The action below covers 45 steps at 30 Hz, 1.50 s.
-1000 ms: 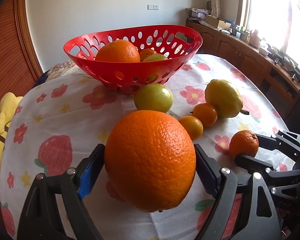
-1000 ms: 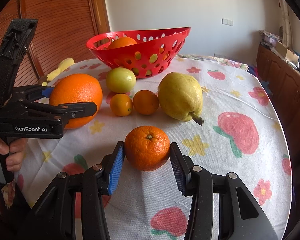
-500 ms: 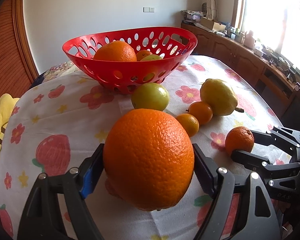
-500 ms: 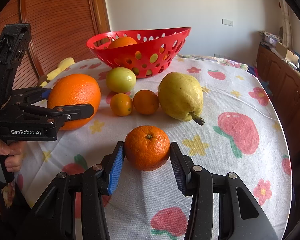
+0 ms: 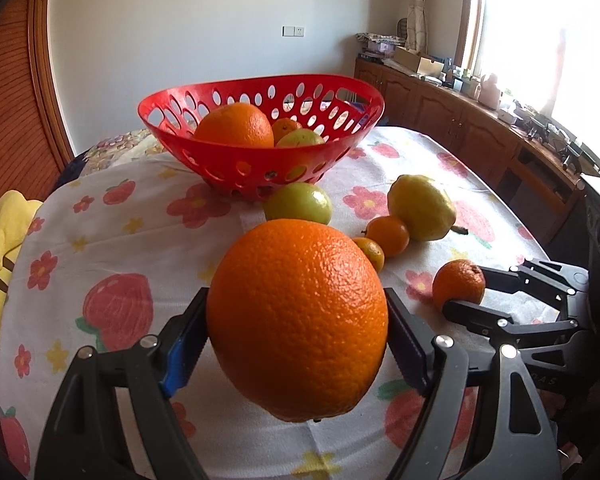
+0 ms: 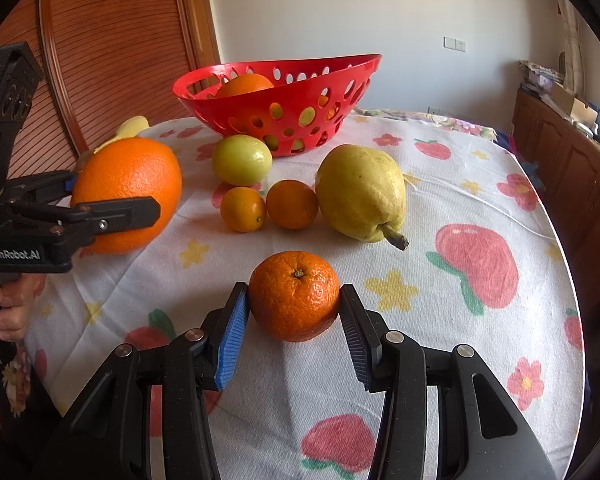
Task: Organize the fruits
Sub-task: 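Lift both fruits and carry them over the red basket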
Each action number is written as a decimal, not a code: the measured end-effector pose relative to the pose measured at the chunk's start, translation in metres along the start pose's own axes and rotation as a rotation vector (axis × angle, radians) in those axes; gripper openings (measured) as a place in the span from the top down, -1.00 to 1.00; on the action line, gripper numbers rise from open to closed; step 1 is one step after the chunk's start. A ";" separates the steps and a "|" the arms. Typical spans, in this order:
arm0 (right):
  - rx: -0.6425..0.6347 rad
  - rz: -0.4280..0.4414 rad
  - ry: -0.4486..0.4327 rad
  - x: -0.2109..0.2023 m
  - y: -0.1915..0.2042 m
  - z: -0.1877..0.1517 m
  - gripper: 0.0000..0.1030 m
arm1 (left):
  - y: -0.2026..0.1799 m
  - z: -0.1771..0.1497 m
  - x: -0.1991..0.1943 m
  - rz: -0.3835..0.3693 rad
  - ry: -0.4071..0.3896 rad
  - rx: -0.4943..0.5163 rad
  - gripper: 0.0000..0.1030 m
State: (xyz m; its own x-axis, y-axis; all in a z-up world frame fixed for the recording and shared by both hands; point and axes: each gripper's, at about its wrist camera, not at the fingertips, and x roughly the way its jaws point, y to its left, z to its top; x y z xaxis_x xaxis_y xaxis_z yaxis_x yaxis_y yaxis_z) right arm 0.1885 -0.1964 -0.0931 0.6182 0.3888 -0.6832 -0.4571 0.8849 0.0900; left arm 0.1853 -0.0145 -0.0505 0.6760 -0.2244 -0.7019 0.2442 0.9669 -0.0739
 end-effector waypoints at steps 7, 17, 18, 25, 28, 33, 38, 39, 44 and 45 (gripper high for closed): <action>0.003 0.000 0.001 0.000 0.000 0.000 0.10 | 0.001 0.013 -0.014 -0.003 -0.041 -0.001 -0.57; 0.022 0.003 0.004 -0.005 -0.003 0.005 0.11 | 0.001 0.041 -0.032 0.003 -0.081 0.011 -0.57; 0.020 0.002 0.002 -0.006 -0.004 0.007 0.11 | 0.001 0.043 -0.033 0.003 -0.084 0.012 -0.57; 0.001 0.014 -0.046 -0.021 -0.007 0.033 0.11 | -0.001 0.059 -0.038 0.002 -0.107 0.031 -0.57; -0.017 0.019 -0.072 -0.026 -0.008 0.051 0.11 | 0.000 0.070 -0.038 0.003 -0.120 0.038 -0.57; -0.064 0.003 -0.111 -0.028 -0.008 0.083 0.11 | 0.005 0.090 -0.033 0.008 -0.129 0.044 -0.57; -0.085 0.002 -0.144 -0.022 -0.010 0.113 0.11 | 0.010 0.109 -0.025 0.026 -0.138 0.059 -0.57; -0.089 0.004 -0.149 -0.020 -0.011 0.120 0.11 | 0.013 0.113 -0.022 0.028 -0.139 0.057 -0.57; -0.115 0.015 -0.158 -0.007 -0.013 0.151 0.11 | 0.032 0.132 -0.004 0.041 -0.125 0.038 -0.57; -0.124 0.017 -0.156 -0.002 -0.013 0.158 0.11 | 0.034 0.135 -0.001 0.044 -0.121 0.037 -0.57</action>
State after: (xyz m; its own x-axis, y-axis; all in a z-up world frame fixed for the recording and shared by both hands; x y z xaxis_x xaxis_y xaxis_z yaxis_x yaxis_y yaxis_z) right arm 0.2942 -0.1679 0.0216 0.6970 0.4472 -0.5605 -0.5378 0.8431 0.0038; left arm 0.2868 0.0024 0.0426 0.7652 -0.1973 -0.6128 0.2368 0.9714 -0.0172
